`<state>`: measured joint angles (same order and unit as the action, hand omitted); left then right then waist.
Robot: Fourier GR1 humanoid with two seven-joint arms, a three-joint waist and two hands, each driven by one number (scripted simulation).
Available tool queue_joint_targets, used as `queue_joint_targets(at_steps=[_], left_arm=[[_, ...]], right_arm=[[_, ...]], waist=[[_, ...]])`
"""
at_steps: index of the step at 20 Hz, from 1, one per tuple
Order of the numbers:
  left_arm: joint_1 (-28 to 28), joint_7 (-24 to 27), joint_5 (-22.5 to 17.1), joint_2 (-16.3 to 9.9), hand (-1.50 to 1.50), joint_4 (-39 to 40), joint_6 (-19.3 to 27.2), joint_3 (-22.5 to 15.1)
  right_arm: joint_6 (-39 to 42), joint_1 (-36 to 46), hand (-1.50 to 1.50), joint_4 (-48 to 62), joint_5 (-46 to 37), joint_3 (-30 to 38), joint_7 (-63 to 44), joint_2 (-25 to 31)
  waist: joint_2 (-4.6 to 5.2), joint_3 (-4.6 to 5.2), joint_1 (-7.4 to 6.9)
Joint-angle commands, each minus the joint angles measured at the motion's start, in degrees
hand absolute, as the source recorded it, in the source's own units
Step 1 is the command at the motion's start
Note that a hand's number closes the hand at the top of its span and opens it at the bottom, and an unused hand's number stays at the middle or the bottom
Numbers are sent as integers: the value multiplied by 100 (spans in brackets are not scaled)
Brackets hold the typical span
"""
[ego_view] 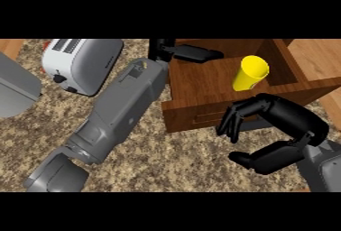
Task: Pick up the cup, place it into the drawer and close the drawer
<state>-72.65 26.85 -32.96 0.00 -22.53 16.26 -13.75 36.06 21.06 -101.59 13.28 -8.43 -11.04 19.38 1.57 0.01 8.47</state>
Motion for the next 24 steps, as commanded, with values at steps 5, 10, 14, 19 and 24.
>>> queue_joint_targets(at_steps=[5,10,14,19,24], left_arm=[[-29,198,-297,0,-150,132,-35,198],[477,626,-576,0,-150,-99,-108,73],[823,594,-435,-212,-150,-334,-557,247],[1265,598,-355,-330,-150,-718,-557,143],[1710,418,-438,-713,-150,-1222,-914,155]], right_arm=[[-381,-424,-150,194,-2250,-363,521,440],[-1152,-243,-150,1429,-3493,-1121,909,-91],[-1251,-78,-150,2679,-3884,-1254,1565,-8],[-1821,752,150,4617,-4414,-1136,2216,-210],[-2312,1477,150,5855,-4278,-526,2934,-278]], waist=[[-68,-10,-605],[-48,-9,-727],[-106,-8,-1057],[-102,-14,-1259],[-84,-23,-1468]])
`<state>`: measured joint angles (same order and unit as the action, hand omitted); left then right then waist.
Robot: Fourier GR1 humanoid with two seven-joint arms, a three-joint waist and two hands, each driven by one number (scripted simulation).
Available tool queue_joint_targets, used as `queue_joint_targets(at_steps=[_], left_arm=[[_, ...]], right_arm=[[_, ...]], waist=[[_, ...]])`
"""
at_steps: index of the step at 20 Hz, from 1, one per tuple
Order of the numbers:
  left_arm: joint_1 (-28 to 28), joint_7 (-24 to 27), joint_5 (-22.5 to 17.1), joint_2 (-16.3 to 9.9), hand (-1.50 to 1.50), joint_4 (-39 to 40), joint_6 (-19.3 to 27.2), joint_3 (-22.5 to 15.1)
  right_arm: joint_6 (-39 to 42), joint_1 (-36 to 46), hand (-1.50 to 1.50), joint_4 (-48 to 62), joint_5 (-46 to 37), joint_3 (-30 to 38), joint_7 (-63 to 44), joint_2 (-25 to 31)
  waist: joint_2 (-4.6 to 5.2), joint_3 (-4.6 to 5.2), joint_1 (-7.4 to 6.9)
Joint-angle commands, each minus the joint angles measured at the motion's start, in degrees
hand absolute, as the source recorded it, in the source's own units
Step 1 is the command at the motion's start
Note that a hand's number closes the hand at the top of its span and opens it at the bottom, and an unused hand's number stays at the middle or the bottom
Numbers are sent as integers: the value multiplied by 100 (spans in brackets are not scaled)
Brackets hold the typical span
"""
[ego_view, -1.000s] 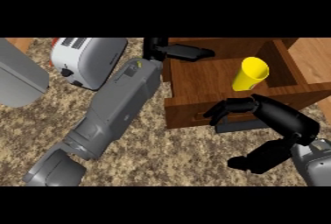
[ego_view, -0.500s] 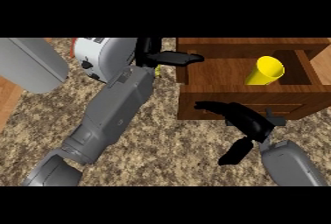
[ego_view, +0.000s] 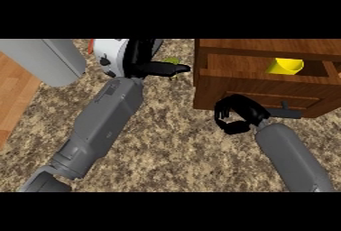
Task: Pick up the cup, place it into the drawer and close the drawer
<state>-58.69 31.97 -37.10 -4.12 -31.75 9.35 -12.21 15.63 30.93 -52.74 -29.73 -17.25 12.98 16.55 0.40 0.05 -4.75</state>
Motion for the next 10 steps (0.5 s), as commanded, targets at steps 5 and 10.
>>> queue_joint_targets(at_steps=[5,10], left_arm=[[491,-217,-72,-366,-150,-617,-409,-30],[657,-440,-113,-645,-150,-816,-624,-32]], right_arm=[[-755,1189,150,1837,220,970,1027,62],[-662,2114,150,2439,440,1486,793,452]], waist=[[95,-37,-288],[138,-33,-477]])
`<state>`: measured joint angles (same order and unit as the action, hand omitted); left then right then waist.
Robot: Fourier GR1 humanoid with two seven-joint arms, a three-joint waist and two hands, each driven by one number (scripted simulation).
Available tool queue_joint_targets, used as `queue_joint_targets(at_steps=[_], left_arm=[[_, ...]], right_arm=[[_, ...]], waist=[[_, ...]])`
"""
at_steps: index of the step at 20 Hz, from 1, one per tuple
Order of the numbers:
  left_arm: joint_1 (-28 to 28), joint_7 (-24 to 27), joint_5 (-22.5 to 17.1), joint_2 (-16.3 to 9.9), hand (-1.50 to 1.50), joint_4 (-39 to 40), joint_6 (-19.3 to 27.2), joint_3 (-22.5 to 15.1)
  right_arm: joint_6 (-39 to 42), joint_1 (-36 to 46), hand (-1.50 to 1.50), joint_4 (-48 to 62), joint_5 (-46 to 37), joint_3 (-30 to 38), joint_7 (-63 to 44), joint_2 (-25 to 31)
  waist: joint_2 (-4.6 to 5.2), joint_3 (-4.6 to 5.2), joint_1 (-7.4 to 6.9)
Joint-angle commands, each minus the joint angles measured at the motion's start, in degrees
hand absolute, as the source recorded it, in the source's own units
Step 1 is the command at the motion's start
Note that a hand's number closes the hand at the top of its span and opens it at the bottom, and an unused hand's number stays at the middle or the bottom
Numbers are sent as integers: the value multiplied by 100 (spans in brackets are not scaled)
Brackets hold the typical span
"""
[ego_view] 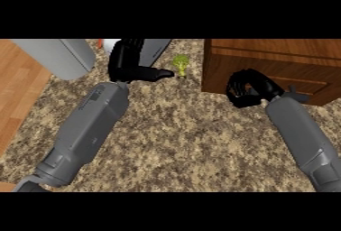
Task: Pick up the cup, place it into the drawer and close the drawer
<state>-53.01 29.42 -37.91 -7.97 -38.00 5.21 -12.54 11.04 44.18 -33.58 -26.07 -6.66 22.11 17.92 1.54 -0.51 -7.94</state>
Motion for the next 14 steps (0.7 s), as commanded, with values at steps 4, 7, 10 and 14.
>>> queue_joint_targets(at_steps=[4,7,10,14], left_arm=[[286,-54,46,-204,-150,-332,-229,-106],[314,-130,-19,-313,-150,-352,-381,-56],[423,-140,-4,-414,-150,-368,-518,-84],[537,-137,-12,-354,-150,-459,-594,-138]], right_arm=[[-188,876,150,563,265,658,-174,501],[52,978,150,492,392,767,-174,754],[179,1021,150,430,453,784,-261,804],[360,1004,150,249,606,865,-217,909]], waist=[[59,18,-308],[86,25,-279],[117,31,-358],[108,34,-457]])
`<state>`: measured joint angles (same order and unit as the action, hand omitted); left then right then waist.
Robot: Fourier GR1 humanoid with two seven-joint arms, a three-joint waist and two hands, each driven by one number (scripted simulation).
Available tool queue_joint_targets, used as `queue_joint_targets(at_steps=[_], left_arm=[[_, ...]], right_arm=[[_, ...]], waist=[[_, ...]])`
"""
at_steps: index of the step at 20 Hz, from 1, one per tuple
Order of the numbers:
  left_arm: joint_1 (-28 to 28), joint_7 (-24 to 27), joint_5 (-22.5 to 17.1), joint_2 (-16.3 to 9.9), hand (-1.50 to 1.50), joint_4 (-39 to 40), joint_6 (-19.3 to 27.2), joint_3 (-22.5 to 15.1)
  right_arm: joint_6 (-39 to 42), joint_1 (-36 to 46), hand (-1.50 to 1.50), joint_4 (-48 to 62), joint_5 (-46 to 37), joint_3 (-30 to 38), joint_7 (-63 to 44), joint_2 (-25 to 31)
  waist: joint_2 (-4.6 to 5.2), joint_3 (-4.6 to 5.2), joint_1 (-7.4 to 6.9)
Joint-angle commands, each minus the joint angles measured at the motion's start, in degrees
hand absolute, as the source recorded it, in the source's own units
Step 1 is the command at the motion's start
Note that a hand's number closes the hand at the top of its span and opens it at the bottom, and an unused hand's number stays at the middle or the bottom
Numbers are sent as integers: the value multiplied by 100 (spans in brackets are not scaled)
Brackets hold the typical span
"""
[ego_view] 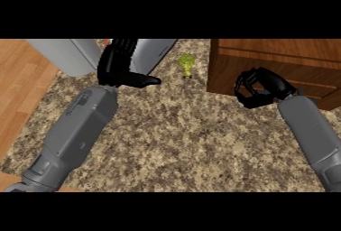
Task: Pick up the cup, place it into the drawer and close the drawer
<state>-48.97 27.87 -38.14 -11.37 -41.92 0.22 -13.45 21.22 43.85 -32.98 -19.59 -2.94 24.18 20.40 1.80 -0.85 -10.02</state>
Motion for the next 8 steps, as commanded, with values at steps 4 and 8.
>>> queue_joint_targets(at_steps=[4,8], left_arm=[[167,-38,-42,-19,-150,-112,-157,-28],[282,-32,-71,-47,-150,-206,-258,-37]], right_arm=[[-442,1010,150,95,133,581,-480,703],[-282,895,150,-8,179,580,-517,844]], waist=[[97,69,-264],[72,73,-323]])
